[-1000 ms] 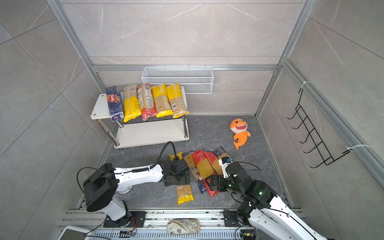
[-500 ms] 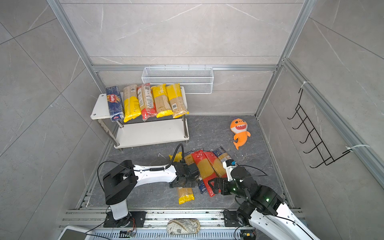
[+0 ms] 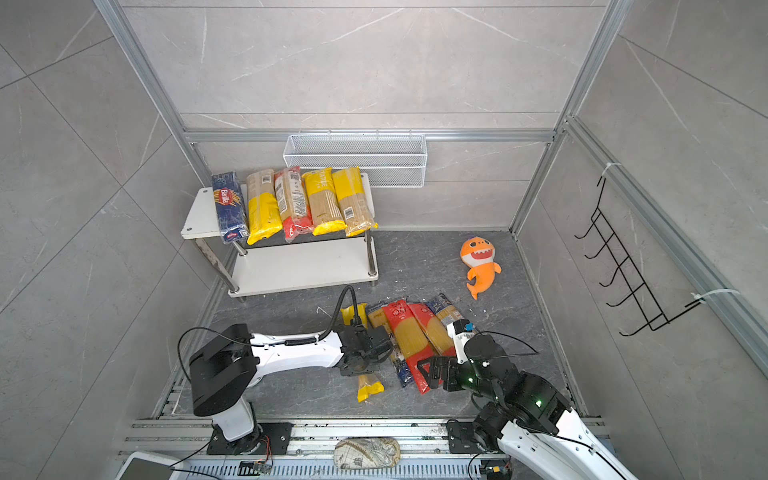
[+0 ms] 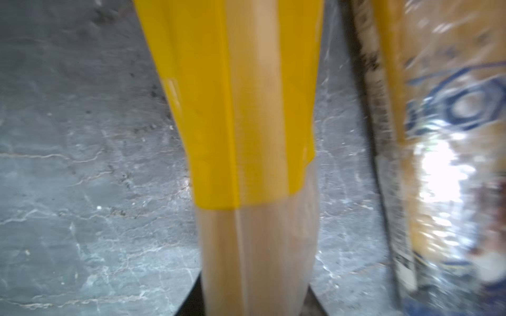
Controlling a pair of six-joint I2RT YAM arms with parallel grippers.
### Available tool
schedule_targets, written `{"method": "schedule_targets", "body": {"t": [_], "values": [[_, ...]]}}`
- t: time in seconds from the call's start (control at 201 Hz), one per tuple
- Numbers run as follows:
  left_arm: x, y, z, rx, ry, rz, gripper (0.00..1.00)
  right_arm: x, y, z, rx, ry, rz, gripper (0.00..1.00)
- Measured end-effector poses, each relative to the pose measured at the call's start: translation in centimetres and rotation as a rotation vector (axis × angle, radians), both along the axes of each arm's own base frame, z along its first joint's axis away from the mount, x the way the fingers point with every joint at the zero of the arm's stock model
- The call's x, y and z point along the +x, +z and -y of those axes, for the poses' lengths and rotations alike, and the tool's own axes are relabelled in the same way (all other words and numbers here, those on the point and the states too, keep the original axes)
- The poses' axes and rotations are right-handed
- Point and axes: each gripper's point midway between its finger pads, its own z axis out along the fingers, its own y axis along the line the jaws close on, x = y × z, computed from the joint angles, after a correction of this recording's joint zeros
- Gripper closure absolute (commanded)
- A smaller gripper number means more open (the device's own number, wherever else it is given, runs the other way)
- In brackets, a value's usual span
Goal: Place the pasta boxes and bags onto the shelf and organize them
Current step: 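Lift the yellow-and-tan pack upright with the left gripper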
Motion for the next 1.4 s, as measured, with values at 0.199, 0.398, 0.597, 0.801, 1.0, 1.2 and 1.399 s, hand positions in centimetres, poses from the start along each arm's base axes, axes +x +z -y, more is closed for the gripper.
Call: {"method": "schedule_targets", "body": {"t": [0.199,0.398,0.597,0.801,1.0,1.2,1.399], "values": [[-0.7,0.4,-1.2,-0.036,-0.002,0.017,1.0,0.6,-0.8,-0.8,-0.027,0.009,-0.042,0.0],[-2.8,1.5,-5.3,0.041,-0.018,-0.021,1.0,1.5,-0.3,-3.2,0.014,0.06,-0.06,0.0],[-3.8,6.9,-8.8,-0.001,-0.023,0.035,1.0,2.9,0.8,-5.6,0.056,0.098,-0.063,0.0],[-3.8,14.2,-12.4,-0.102,0.003,0.172,1.0,4.4,1.8,-7.7,0.084,0.13,-0.064,0.0],[-4.6,17.9,-18.0,-0.052,0.072,0.24,1.0,5.5,2.9,-9.5,0.104,0.165,-0.055,0.0],[-5.1,19.8,-21.6,-0.037,0.148,0.281,1.0,6.5,4.2,-10.9,0.118,0.193,-0.04,0.0],[-4.1,24.0,-21.5,-0.157,0.218,0.375,1.0,7.3,5.3,-12.0,0.124,0.218,-0.023,0.0]]}}
